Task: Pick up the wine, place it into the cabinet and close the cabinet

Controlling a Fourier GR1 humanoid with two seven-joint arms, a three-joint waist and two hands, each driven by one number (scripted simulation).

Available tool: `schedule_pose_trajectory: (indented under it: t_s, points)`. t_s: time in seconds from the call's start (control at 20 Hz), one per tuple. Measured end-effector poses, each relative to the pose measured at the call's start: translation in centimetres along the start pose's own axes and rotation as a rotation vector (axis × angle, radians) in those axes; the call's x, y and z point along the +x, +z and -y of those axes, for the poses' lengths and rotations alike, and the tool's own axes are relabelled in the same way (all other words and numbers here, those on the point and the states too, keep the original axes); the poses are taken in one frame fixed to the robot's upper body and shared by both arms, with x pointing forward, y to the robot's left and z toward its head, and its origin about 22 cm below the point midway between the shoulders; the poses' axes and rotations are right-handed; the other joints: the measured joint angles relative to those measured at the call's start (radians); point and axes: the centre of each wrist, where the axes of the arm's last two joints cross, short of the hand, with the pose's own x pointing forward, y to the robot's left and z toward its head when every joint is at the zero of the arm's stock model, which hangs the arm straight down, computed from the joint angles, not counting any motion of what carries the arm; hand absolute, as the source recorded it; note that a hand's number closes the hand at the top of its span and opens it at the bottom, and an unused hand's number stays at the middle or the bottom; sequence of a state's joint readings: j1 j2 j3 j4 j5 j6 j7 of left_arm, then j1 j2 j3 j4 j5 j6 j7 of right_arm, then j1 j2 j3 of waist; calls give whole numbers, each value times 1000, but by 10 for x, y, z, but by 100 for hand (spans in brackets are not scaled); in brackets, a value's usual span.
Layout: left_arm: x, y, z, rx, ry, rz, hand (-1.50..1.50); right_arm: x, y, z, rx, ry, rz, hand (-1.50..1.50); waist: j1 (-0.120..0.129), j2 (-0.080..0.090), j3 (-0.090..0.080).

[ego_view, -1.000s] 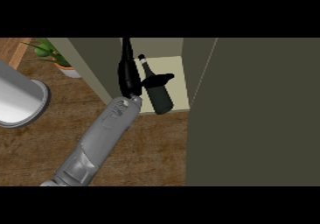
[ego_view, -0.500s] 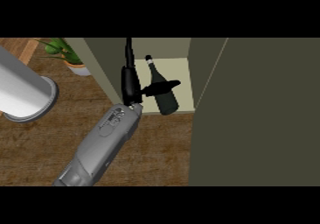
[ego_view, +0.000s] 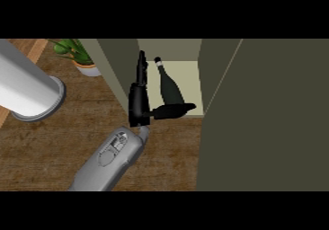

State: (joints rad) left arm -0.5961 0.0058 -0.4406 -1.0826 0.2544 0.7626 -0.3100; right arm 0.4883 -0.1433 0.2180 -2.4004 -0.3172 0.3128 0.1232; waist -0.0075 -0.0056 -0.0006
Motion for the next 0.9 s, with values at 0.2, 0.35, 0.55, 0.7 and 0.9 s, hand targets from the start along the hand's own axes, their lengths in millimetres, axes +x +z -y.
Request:
schedule_pose_trajectory:
  t_s: [0.2, 0.35, 0.55, 0.7, 0.9]
  points:
    - [11, 16, -12, -18, 58, 8, -150, 2, -1, 3, -7, 25, -8, -150, 6, -1, 0]
    - [12, 32, -25, -34, 81, 6, -150, 3, 1, 5, -20, 41, -8, -150, 7, -1, 0]
    - [20, 57, -51, -78, 88, 10, -150, 5, -1, 7, -25, 63, -18, -150, 12, -1, 0]
    - [24, 69, -71, -85, 91, 11, -150, 8, -6, 7, -27, 76, -17, -150, 11, 1, 0]
    - [38, 79, -102, -92, 99, 12, -150, 9, -2, 12, -24, 109, -37, -150, 9, 1, 0]
